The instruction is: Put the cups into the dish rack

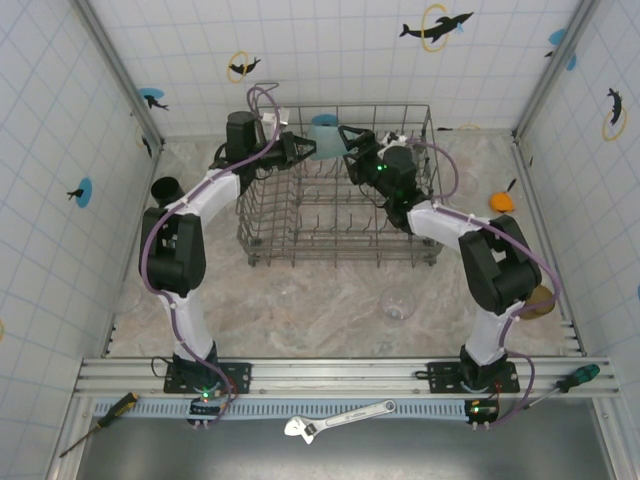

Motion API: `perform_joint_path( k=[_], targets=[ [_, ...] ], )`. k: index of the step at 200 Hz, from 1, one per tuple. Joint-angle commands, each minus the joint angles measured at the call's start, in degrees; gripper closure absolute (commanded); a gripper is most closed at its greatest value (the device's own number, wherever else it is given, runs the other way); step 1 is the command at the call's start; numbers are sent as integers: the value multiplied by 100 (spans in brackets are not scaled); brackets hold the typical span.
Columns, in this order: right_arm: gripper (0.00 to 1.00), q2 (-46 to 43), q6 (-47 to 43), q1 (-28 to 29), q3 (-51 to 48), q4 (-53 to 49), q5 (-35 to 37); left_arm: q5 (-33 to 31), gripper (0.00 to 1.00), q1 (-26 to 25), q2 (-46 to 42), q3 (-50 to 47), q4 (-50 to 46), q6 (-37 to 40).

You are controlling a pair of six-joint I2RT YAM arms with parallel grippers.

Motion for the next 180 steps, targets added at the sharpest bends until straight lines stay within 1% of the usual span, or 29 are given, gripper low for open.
perform_joint_path(
  k=[1, 12, 26, 40, 50, 61, 83, 99, 117, 127, 144, 162, 166, 180],
  targets=[
    [11, 130, 142, 63, 368, 375, 117, 224, 100, -16, -117, -159, 124, -34],
    [14, 164, 176, 74, 395, 382, 122, 237, 100, -16, -117, -184, 123, -28],
    [14, 199, 232, 107, 387, 481, 151, 246, 100, -16, -117, -199, 113, -15],
    [17, 240, 261, 134, 338, 639, 195, 259, 100, -16, -92, -213, 104, -12],
    [21, 284, 534, 149, 341, 698, 200, 297, 100, -14, -65, -195, 101, -21],
    [25, 322, 568, 159, 364, 745, 202, 320, 100, -16, -40, -186, 98, -33],
    [38, 370, 591, 168, 390, 797, 202, 325, 100, -12, -56, -204, 75, 2],
    [45, 361, 557, 167, 365, 797, 218, 307, 100, -17, -73, -204, 31, 37],
    [50, 310, 517, 170, 262, 797, 301, 249, 86, -14, -116, -170, -87, 134],
    [51, 268, 499, 162, 207, 793, 348, 185, 76, -16, -134, -119, -204, 203],
    [52, 213, 423, 136, 184, 756, 367, 124, 65, -7, -186, -89, -281, 280],
    [53, 122, 380, 110, 165, 695, 428, 32, 56, -2, -277, -122, -305, 321],
    [53, 97, 164, 97, 166, 657, 443, 8, 54, 1, -308, -133, -317, 343],
    [53, 0, -13, 70, 175, 501, 508, -131, 45, 6, -423, -159, -412, 462]
  ],
)
